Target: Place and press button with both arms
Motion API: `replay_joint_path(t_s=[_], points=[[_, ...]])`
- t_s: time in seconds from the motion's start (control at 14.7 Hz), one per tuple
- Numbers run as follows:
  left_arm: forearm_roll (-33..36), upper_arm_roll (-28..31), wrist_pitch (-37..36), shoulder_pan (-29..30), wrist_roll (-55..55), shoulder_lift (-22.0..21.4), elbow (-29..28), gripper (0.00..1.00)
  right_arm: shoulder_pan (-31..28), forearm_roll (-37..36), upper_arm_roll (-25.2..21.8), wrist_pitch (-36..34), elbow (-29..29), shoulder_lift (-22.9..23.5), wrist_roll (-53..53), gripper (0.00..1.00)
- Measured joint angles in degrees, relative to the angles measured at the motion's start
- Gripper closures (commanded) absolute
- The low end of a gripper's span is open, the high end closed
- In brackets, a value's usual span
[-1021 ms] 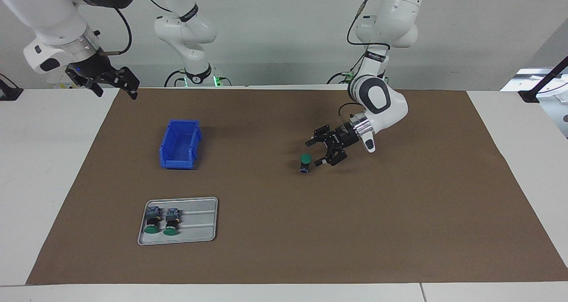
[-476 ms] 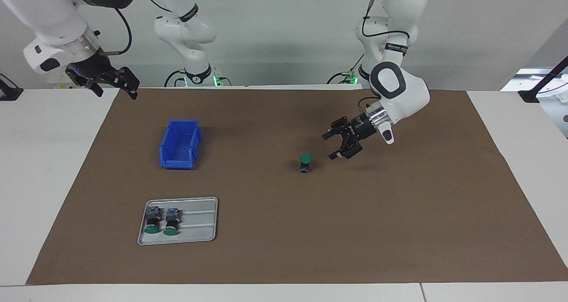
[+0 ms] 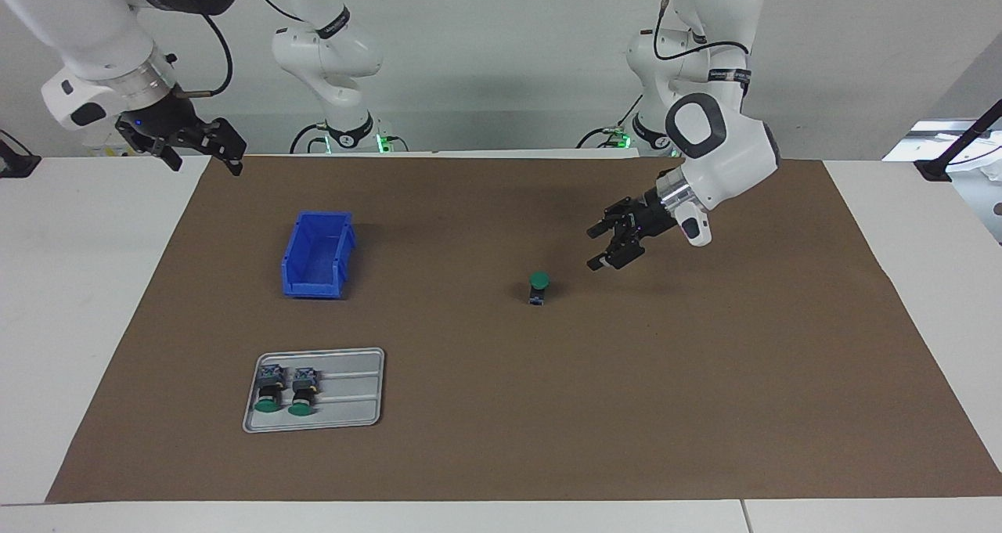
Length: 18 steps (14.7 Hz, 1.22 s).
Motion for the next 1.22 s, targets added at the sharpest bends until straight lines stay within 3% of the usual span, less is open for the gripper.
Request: replay_joint_path(t_s=[0.48,0.82,1.22], points=[[23.84,-0.61,-4.76,-0.59,-0.18,-0.01,6.59,0.00,0.00,0.00,0.00,0.00,0.00,0.00,0.00,0.00],[36.17,-0.98,-4.78,-3.70,0.68,0.02,8.09,0.00,0.00,0.00,0.00,0.00,0.00,0.00,0.00,0.00],[40.68,-1.15,-7.85,-7.63,1.74,1.67,13.01,0.13,0.00,0.00,0.00,0.00,0.00,0.00,0.00,0.00]])
